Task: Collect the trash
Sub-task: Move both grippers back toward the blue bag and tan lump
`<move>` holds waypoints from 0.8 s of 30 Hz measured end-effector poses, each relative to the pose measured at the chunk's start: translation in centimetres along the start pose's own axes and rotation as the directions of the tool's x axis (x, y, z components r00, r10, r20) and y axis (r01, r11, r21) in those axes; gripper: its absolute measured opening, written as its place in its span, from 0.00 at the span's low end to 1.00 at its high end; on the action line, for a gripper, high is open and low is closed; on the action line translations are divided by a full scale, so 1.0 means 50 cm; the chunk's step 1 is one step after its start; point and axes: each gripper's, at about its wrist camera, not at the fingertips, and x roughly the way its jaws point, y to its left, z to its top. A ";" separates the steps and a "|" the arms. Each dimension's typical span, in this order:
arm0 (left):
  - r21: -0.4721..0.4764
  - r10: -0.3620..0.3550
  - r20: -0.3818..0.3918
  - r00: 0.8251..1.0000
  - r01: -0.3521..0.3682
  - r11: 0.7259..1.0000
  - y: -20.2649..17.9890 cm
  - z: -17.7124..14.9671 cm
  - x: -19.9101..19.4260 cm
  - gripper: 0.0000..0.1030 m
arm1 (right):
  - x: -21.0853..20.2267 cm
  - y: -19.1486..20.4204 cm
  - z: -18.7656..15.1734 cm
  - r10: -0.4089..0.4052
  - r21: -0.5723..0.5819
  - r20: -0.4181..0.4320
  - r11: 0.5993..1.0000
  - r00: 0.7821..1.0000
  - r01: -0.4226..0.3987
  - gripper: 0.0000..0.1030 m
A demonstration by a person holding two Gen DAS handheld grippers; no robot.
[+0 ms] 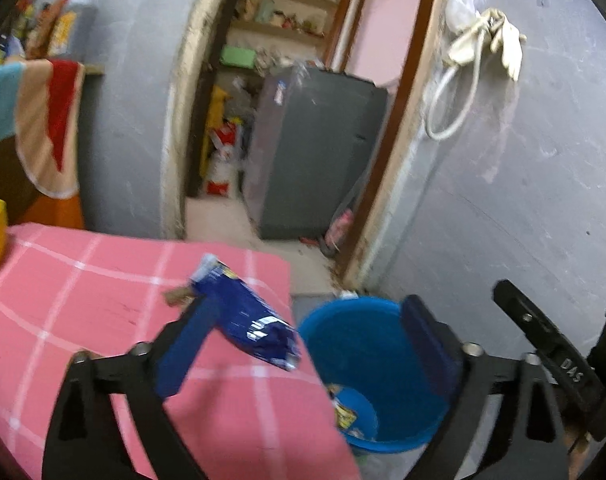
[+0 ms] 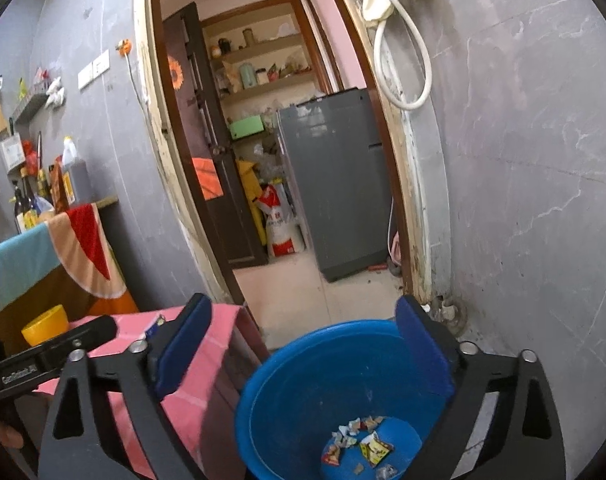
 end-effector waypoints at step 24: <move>-0.007 0.239 0.249 0.938 -0.245 0.969 0.172 -0.009 -0.178 0.98 | -0.045 0.213 -0.010 0.173 -0.276 0.236 0.955 0.956 -0.105 1.00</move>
